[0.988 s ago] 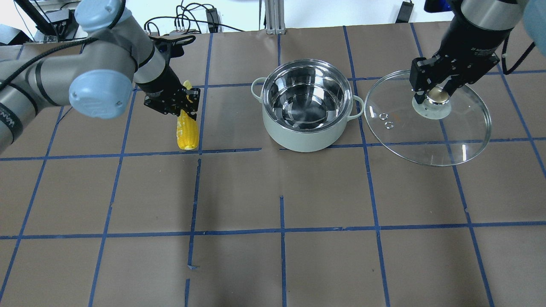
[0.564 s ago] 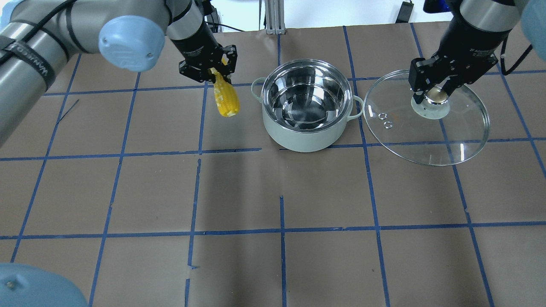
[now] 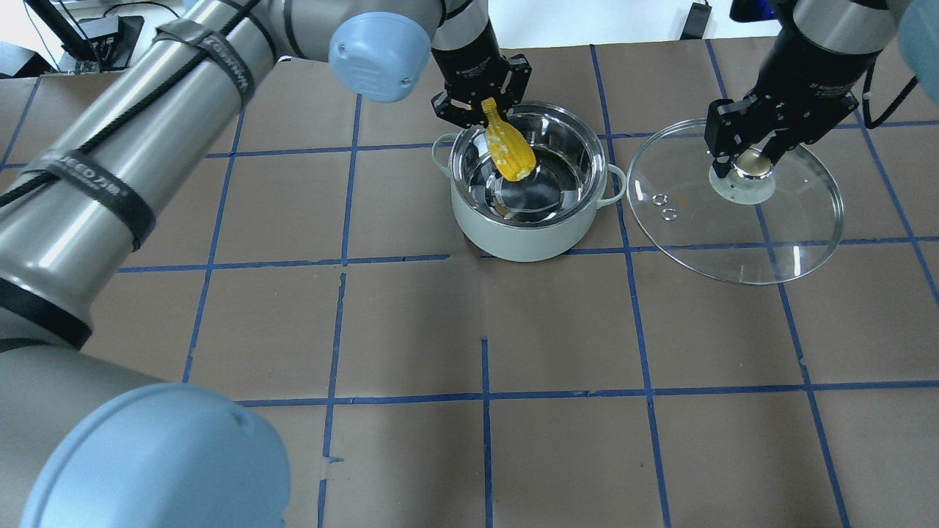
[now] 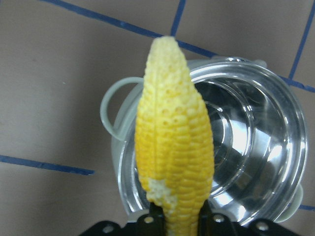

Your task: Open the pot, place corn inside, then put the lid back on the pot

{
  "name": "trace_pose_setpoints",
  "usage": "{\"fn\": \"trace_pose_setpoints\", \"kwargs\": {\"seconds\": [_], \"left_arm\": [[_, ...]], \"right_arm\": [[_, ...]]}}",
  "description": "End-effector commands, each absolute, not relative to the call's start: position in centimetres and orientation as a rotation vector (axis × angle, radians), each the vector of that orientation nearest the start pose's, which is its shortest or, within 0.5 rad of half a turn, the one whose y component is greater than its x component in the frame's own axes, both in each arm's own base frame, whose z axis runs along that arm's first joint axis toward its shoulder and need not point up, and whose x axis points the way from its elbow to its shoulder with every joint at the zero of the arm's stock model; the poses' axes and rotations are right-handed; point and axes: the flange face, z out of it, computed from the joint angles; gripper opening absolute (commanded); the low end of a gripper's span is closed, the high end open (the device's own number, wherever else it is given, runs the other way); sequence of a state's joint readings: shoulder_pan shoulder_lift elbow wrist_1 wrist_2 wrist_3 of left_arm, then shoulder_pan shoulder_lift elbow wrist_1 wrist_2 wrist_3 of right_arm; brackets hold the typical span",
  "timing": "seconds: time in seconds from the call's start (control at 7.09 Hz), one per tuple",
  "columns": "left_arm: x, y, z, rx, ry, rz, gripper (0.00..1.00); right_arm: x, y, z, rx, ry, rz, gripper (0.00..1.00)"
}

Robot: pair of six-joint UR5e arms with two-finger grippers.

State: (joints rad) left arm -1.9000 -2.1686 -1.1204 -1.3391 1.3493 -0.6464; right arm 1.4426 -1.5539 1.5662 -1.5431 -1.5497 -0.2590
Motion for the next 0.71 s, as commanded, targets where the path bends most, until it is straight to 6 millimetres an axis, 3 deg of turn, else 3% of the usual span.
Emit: {"fn": "trace_pose_setpoints", "kwargs": {"seconds": [0.0,0.14,0.28,0.56], "left_arm": [[-41.0,-66.0,32.5,-0.472,3.335,0.054,0.11],[-40.0,-66.4,31.3,-0.452,3.324,0.080,0.11],[-39.8,-66.4,31.4,-0.450,3.321,0.084,0.11],[-40.6,-66.5,29.6,-0.439,3.311,0.118,0.17]], "right_arm": [[7.1,-50.8,47.9,-0.202,3.107,0.055,0.33],[7.1,-50.8,48.0,-0.205,3.107,0.053,0.33],[7.0,-50.9,48.0,-0.200,3.108,0.053,0.33],[7.1,-50.9,47.9,-0.202,3.108,0.050,0.33]]}}
